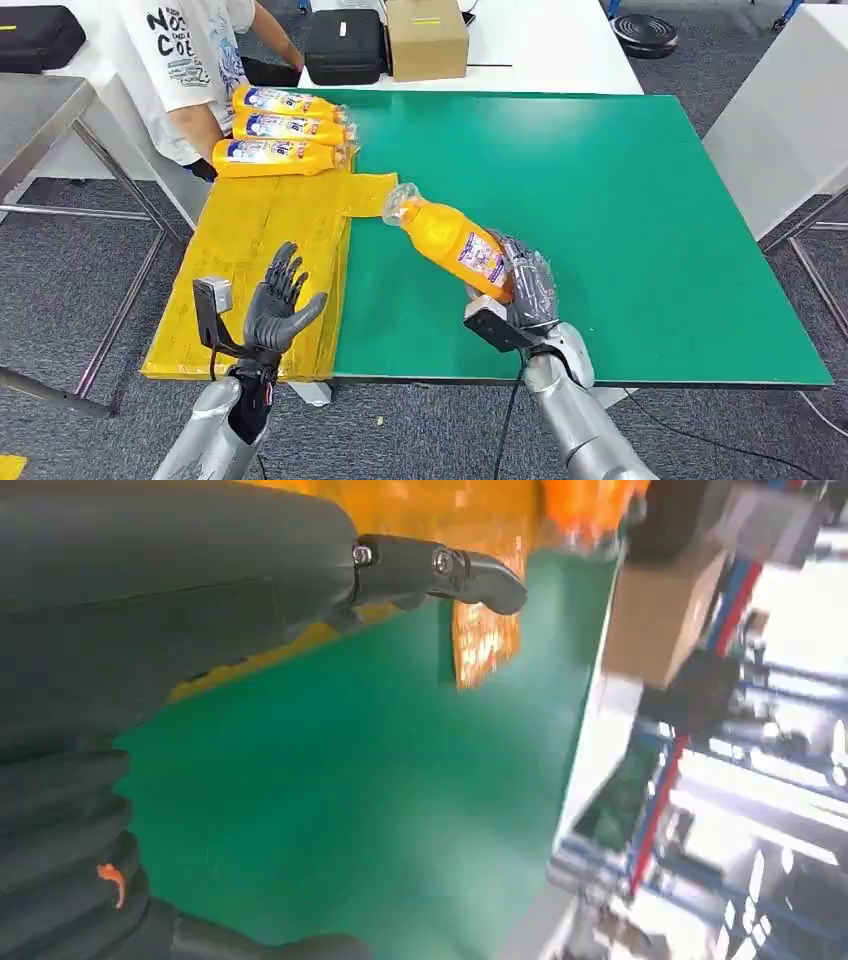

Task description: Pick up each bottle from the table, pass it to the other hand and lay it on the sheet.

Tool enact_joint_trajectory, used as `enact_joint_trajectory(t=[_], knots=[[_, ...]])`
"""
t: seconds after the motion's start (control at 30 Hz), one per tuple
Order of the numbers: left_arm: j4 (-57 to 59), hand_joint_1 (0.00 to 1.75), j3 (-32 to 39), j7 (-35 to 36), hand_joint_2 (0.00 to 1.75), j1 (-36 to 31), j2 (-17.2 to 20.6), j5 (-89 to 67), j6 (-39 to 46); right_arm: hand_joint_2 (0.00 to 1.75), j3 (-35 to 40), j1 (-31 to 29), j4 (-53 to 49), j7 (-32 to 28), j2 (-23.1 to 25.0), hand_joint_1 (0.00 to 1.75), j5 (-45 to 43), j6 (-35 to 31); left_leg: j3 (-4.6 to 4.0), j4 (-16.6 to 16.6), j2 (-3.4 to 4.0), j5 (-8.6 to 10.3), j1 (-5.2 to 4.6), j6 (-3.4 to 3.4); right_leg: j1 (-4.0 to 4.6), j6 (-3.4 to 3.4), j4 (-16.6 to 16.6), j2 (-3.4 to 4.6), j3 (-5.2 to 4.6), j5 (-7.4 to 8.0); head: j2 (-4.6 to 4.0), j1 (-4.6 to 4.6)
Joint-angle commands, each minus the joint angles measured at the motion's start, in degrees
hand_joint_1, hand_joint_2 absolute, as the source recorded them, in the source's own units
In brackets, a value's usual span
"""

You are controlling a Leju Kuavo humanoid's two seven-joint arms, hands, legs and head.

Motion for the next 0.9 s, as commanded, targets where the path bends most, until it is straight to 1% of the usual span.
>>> enact_joint_trajectory(t=[0.03,0.07,0.13,0.2,0.23,0.27,0.33,0.4,0.47,0.53,0.57,0.6,0.7,0.73,0.77,0.8,0.83,0.87,0.9], knots=[[1.19,0.0,-5.88,0.4,1.75,-3.86,0.58,0.39,-2.51,1.75,12.27,-2.58,2.78,-0.09,2.87,1.75,-6.62,3.13,0.1,0.0,0.1,-0.07,0.04,-0.07,0.04,-0.06,0.0,0.06,0.07,-0.05,0.0,-0.02],[0.78,0.0,-6.67,-0.38,1.75,-4.09,0.5,-0.34,-2.54,1.75,13.45,-2.74,2.29,-0.09,3.41,1.75,-9.3,5.14,0.24,0.04,0.18,-0.17,0.06,-0.11,0.07,-0.1,0.05,0.12,0.18,-0.13,0.0,-0.02],[0.24,0.0,-7.78,-1.04,1.75,-4.65,0.19,-0.78,-2.91,1.75,15.89,-3.26,2.87,-0.09,4.21,1.75,-12.75,7.93,0.1,0.03,0.09,-0.08,0.06,-0.07,0.07,-0.07,0.04,0.04,0.06,-0.07,0.0,-0.02],[-0.7,0.0,-8.9,-1.86,1.75,-5.05,0.08,-1.27,-3.5,1.75,17.78,-3.33,3.06,-0.09,4.96,1.75,-16.74,11.37,0.15,0.06,0.1,-0.12,0.08,-0.09,0.1,-0.07,0.06,0.06,0.11,-0.1,0.0,0.0],[-1.04,0.0,-9.48,-2.19,1.75,-5.18,0.16,-1.11,-4.4,1.75,18.63,-3.18,2.57,-0.09,4.93,1.75,-20.24,14.56,0.07,0.02,0.09,-0.06,0.07,-0.06,0.08,-0.05,0.02,0.06,0.04,-0.04,0.0,-0.02],[-1.47,0.0,-9.9,-2.45,1.75,-5.25,0.15,-1.32,-4.65,1.75,19.41,-3.1,2.76,-0.09,5.03,1.75,-20.98,14.68,0.18,0.07,0.12,-0.14,0.09,-0.09,0.1,-0.07,0.07,0.07,0.14,-0.12,0.0,-0.02],[-1.47,0.0,-9.9,-2.45,1.75,-5.25,0.15,-1.32,-4.65,1.75,19.41,-3.1,2.76,-0.09,5.03,1.75,-20.98,14.68,0.1,0.03,0.05,-0.07,0.07,-0.07,0.08,-0.05,0.03,0.01,0.08,-0.07,0.0,-0.02],[-1.96,0.0,-10.22,-2.76,1.75,-5.15,0.26,-1.52,-4.89,1.75,20.17,-3.08,3.03,-0.09,4.88,1.75,-21.82,14.89,0.32,0.06,0.06,-0.19,0.12,-0.11,0.13,-0.09,0.04,0.0,0.31,-0.18,-0.02,0.0],[-2.75,0.0,-11.05,-3.32,1.75,-5.19,0.43,-1.42,-6.59,1.75,21.03,-3.31,3.35,-0.09,4.93,1.75,-24.68,17.33,0.18,0.01,0.04,-0.09,0.08,-0.07,0.08,-0.06,0.01,0.02,0.16,-0.09,0.0,-0.02],[-2.97,0.0,-11.29,-3.28,1.75,-5.33,0.32,-1.29,-7.1,1.75,21.22,-3.27,3.46,-0.09,4.99,1.75,-25.58,18.04,0.5,0.11,0.12,-0.31,0.13,-0.14,0.14,-0.13,0.08,0.06,0.48,-0.28,0.0,-0.02],[-3.12,0.0,-11.34,-3.38,1.75,-5.44,0.25,-1.29,-7.24,1.75,21.46,-3.21,3.91,-0.09,5.01,1.75,-26.03,18.5,0.44,0.08,0.03,-0.25,0.12,-0.13,0.13,-0.12,0.06,-0.03,0.45,-0.25,0.0,0.0],[-3.13,0.0,-11.35,-3.46,1.75,-5.55,0.19,-0.68,-8.22,1.75,21.83,-3.15,4.37,-0.09,5.01,1.75,-26.12,18.68,0.12,0.02,0.0,-0.07,0.06,-0.07,0.06,-0.06,0.02,-0.02,0.11,-0.08,-0.02,0.0],[-3.13,0.0,-11.35,-3.46,1.75,-5.55,0.19,-0.68,-8.22,1.75,21.83,-3.15,4.37,-0.09,5.01,1.75,-26.12,18.68,0.32,0.02,0.04,-0.17,0.1,-0.11,0.11,-0.1,0.02,0.0,0.31,-0.17,0.0,-0.02],[-3.34,0.0,-11.37,-3.95,1.75,-5.55,0.34,-0.14,-9.34,1.75,21.93,-3.07,4.89,-0.09,4.98,1.75,-26.05,18.54,0.19,-0.01,0.0,-0.08,0.07,-0.08,0.07,-0.06,-0.01,-0.03,0.18,-0.09,0.0,0.0],[-3.48,0.0,-11.34,-4.24,1.75,-5.53,0.43,0.37,-10.54,1.75,21.67,-3.25,5.51,-0.09,5.07,1.75,-26.46,18.24,0.3,0.0,0.02,-0.14,0.09,-0.1,0.1,-0.09,-0.01,-0.02,0.29,-0.15,0.0,-0.02],[-3.68,0.0,-11.4,-4.32,1.75,-5.47,0.54,0.58,-11.24,1.75,21.52,-3.25,5.6,-0.09,5.03,1.75,-26.69,18.16,0.24,-0.01,0.01,-0.1,0.07,-0.09,0.07,-0.07,0.0,-0.03,0.22,-0.11,0.0,-0.02],[-4.09,0.0,-11.65,-4.39,1.75,-5.35,0.89,1.18,-12.96,1.75,21.28,-3.34,5.77,-0.09,4.9,1.75,-26.9,18.04,0.4,0.01,0.03,-0.18,0.11,-0.12,0.12,-0.11,0.01,-0.03,0.39,-0.19,0.0,-0.02],[-4.62,0.0,-11.74,-4.52,1.75,-5.14,1.2,1.7,-14.52,1.75,20.91,-3.29,5.52,-0.09,4.7,1.75,-27.4,18.1,0.21,0.0,0.03,-0.09,0.07,-0.08,0.08,-0.06,0.0,-0.01,0.2,-0.1,0.0,0.0],[-4.71,0.0,-11.85,-4.4,1.75,-5.08,1.34,2.14,-15.43,1.75,20.77,-3.35,5.58,-0.09,4.6,1.75,-27.45,18.0,0.33,0.02,0.06,-0.16,0.1,-0.1,0.11,-0.09,0.01,0.01,0.32,-0.15,0.0,-0.02]])
